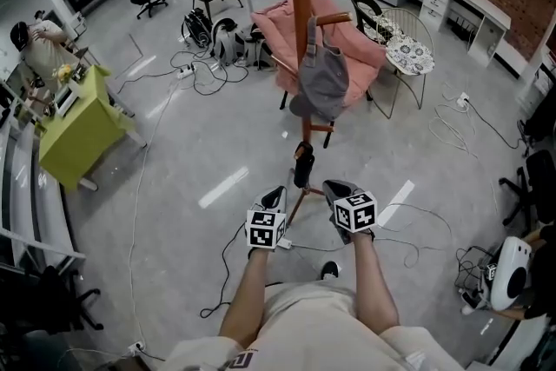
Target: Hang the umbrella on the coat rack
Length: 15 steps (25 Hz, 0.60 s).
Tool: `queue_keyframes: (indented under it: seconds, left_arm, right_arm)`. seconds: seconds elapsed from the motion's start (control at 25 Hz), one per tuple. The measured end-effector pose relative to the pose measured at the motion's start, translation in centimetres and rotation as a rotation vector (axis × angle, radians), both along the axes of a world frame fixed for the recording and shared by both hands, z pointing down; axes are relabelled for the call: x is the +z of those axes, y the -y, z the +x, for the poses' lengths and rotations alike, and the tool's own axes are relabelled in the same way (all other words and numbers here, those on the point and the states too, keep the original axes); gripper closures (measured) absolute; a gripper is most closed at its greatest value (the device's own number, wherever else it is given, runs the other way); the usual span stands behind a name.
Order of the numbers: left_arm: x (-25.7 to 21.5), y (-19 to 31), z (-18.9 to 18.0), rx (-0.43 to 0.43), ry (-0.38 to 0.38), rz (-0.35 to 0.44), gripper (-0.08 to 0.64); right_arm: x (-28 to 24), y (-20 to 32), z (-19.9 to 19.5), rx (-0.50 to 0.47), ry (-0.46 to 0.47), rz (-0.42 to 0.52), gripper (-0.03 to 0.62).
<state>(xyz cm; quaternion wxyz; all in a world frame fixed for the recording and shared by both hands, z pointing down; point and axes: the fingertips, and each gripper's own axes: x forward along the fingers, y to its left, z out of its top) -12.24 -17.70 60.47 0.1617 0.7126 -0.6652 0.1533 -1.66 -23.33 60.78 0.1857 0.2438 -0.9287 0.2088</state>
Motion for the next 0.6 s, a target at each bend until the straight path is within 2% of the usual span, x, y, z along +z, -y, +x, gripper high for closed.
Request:
queue_keyframes:
  seconds: [0.32,0.6]
  left_arm:
    - [-0.22,0.04,-0.56,-0.015,-0.003,0.000,0.552]
    - [0.05,0.15,-0.60,-0.021,-0.008,-0.005,0.552]
  right_arm:
    - [0.63,0.06,0.17,0.016,-0.036,-0.021,0.588]
    - [0.58,0.59,0.35,0.032,-0.022,-0.014,0.588]
